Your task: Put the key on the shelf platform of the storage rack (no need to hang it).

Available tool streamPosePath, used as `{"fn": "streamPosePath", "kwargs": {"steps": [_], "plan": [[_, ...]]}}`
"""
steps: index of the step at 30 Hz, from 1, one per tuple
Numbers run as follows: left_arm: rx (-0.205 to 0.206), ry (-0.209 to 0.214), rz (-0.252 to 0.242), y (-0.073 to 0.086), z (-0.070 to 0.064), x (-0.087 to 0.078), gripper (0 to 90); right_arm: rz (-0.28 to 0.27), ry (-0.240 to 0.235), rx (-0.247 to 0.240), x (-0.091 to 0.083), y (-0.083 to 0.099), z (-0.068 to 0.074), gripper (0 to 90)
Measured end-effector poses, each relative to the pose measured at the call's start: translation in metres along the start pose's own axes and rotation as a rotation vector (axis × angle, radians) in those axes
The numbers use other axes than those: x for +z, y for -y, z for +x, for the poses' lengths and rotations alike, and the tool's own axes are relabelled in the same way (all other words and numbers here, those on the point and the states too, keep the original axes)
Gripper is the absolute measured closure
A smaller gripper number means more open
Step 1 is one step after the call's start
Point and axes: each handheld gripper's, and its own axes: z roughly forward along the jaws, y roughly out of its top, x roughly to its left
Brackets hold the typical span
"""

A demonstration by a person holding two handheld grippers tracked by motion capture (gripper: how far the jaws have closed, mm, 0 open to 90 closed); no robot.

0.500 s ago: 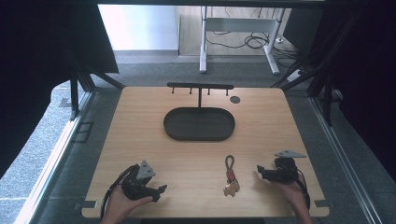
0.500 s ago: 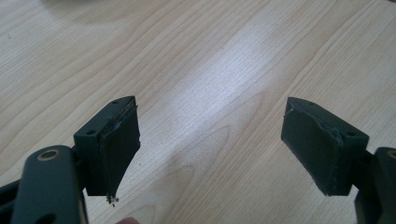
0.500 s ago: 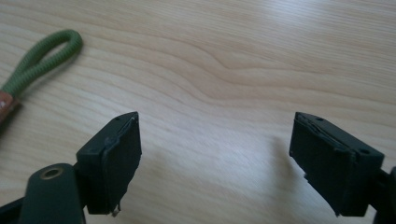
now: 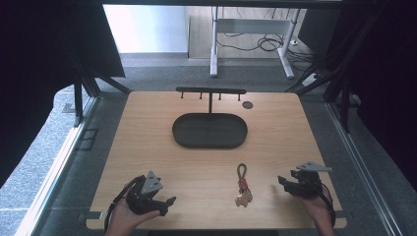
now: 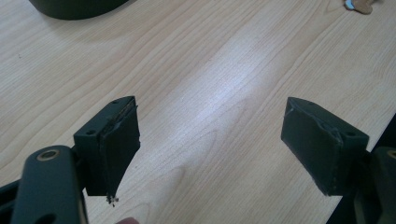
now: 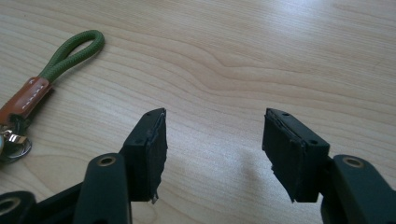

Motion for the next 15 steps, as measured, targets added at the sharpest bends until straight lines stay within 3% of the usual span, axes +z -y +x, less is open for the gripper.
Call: {"fn": "streamPosePath", "kwargs": {"steps": [11,15], "plan": [[0.002,0.0,0.004,-0.0026,0.0027,0.0024,20.0,0.04,-0.048,-0.038,-0.0026,0.0033,0.0,65.9],[0.003,0.006,0.005,-0.0031,0.0029,0.0036,20.0,0.046,-0.045,-0.046,-0.0052,0.002,0.001,71.8]]}}
